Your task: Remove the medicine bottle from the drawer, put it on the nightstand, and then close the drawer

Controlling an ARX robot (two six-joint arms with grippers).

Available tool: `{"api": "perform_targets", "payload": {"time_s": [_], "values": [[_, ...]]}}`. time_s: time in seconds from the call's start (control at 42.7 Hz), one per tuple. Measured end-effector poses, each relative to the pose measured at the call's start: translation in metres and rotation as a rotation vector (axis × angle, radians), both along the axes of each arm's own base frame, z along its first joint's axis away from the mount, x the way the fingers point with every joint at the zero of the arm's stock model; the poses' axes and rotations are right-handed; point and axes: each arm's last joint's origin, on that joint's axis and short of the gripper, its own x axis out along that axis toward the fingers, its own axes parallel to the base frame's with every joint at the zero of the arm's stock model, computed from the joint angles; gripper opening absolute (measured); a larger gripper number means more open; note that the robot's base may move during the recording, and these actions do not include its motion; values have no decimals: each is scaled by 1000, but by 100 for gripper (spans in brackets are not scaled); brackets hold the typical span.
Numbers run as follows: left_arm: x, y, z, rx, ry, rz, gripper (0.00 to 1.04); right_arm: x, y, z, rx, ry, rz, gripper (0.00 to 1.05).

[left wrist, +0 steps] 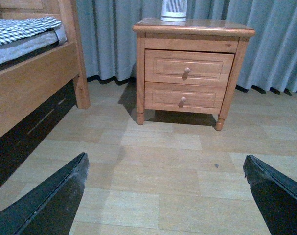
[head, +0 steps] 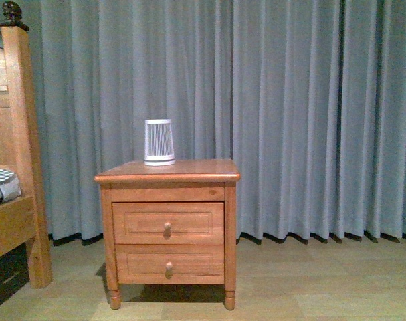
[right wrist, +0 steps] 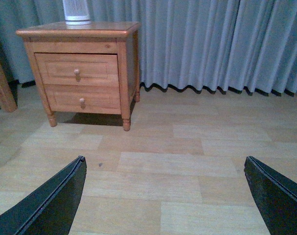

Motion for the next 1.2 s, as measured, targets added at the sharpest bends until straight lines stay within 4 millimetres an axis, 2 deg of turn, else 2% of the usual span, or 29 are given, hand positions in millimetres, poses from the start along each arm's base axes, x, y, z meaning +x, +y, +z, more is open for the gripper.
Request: {"api": "perform_targets", "payload": {"time_s": [1.196], "values": [[0,0,0,0,0,0,98,0,0,0,0,0,0,98]]}}
